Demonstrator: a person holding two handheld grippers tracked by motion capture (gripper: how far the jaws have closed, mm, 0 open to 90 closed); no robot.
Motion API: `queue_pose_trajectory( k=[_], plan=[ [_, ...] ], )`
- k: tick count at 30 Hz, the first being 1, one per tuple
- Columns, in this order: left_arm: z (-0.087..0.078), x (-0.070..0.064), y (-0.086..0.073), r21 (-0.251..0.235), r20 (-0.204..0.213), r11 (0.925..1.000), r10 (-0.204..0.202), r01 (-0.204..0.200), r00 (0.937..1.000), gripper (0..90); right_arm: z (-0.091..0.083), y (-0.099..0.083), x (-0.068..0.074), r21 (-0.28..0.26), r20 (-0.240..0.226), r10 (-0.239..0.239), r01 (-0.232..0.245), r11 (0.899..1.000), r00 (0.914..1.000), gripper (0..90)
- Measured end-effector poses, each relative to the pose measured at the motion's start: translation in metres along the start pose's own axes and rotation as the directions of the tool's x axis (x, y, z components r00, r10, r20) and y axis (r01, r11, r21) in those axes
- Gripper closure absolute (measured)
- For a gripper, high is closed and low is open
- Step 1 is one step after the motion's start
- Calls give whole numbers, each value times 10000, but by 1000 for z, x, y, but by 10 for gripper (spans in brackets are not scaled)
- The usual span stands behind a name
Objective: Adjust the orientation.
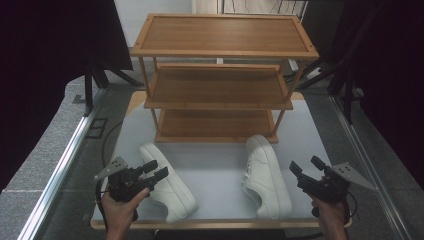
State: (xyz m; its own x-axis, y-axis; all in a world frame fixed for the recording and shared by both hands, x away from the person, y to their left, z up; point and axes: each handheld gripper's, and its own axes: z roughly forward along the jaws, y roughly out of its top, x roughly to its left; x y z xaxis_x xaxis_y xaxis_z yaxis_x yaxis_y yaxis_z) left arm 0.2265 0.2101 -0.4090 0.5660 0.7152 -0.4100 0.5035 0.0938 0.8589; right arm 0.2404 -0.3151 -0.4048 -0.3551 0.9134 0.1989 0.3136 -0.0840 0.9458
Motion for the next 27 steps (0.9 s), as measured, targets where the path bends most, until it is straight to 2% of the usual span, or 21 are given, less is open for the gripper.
queue_pose_trajectory(
  k=[1, 2, 4, 7, 11, 12, 15, 16, 17, 18, 21, 23, 27],
  plan=[
    [0, 0, 0, 0, 0, 10000, 0, 0, 10000, 411, 0, 0, 0, 0, 0, 0, 0, 10000, 10000, 170],
    [0, 2, -2, -6, -57, 10000, -57, 57, 10000, 406, 2, -1, -2, 297, -55, -10, 12, 9996, 10000, 207],
    [0, 3, -3, 1, -70, 9999, -107, 107, 9999, 400, 3, -2, -5, 512, -91, 99, -94, 9986, 9999, 223],
    [-1, 5, -7, 63, -147, 9997, -218, 218, 9997, 395, 2, 0, -9, 451, -406, 507, -488, 9978, 9979, 243],
    [-3, 3, -8, 5, -249, 9994, -341, 342, 9991, 394, 0, 0, -12, 330, -366, 647, -635, 9974, 9972, 272],
    [-4, 3, -7, -10, -302, 9994, -345, 344, 9990, 397, -1, -1, -15, 289, -377, 799, -788, 9965, 9961, 329],
    [-7, 4, -8, -234, -425, 9989, -422, 412, 9982, 420, -1, -5, -16, 316, -411, 851, -838, 9960, 9955, 376],
    [-10, 7, -9, -364, -622, 9985, -424, 402, 9972, 474, 2, -9, -16, 555, -552, 834, -804, 9952, 9950, 389],
    [-10, 7, -9, -364, -622, 9985, -424, 402, 9972, 511, 2, -9, -16, 555, -552, 834, -804, 9952, 9950, 389],
    [-13, 10, -9, -518, -805, 9977, -485, 445, 9956, 562, 6, -12, -14, 771, -836, 765, -701, 9946, 9936, 420],
    [-22, 12, -9, -490, -790, 9976, -519, 481, 9955, 718, 9, -12, -13, 964, -1280, 455, -332, 9948, 9907, 478],
    [-31, 13, -12, -563, -976, 9968, -612, 559, 9933, 789, 8, -10, -13, 944, -1535, 437, -293, 9951, 9872, 499],
    [-50, 13, -24, -531, -1335, 9947, -945, 881, 9865, 878, 6, -8, -15, 995, -1683, 512, -347, 9944, 9844, 498]
  ],
)
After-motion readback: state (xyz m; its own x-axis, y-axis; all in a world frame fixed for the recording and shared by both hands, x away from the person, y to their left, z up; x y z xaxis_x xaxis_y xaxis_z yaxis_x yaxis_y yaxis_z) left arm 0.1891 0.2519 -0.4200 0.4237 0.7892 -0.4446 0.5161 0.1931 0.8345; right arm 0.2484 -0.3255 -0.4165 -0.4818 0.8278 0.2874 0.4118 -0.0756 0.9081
